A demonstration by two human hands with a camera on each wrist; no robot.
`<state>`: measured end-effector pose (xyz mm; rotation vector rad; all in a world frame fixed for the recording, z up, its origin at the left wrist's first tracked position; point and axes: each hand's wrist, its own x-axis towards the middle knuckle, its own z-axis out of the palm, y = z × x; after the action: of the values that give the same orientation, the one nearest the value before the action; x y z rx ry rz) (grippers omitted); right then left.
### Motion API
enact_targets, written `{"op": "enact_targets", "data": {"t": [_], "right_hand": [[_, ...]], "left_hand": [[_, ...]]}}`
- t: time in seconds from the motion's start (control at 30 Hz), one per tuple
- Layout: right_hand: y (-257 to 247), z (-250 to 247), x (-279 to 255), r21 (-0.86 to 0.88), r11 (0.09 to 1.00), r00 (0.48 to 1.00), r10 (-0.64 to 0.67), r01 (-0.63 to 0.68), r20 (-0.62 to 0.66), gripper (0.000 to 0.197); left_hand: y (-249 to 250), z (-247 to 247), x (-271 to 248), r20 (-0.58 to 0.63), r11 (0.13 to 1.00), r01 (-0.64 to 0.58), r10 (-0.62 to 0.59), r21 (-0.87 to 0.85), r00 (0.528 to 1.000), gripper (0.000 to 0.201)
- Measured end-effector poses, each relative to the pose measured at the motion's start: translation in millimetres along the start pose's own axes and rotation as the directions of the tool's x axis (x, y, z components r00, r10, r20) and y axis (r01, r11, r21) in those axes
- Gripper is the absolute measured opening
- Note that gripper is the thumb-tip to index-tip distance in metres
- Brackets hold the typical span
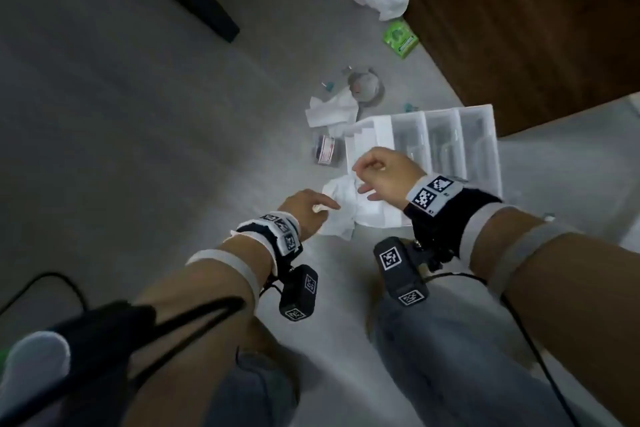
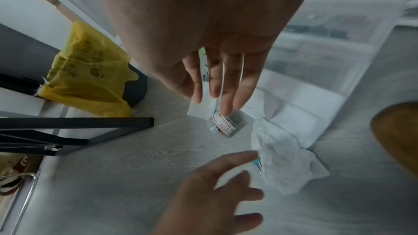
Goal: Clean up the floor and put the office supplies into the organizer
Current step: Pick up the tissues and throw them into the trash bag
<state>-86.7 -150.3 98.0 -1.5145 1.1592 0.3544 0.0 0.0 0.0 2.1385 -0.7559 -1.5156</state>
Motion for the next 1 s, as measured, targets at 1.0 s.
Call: {"op": "enact_targets", "data": {"t": [1.0], "right_hand": [[-30.1, -67.6, 65.4, 0.151, 0.988, 0.999, -0.035, 0.034, -0.002, 0.023]], "left_hand": [[74.0, -49.8, 70.0, -0.313, 0.982, 0.039, 0.022, 0.185, 0.949, 0.027]]}}
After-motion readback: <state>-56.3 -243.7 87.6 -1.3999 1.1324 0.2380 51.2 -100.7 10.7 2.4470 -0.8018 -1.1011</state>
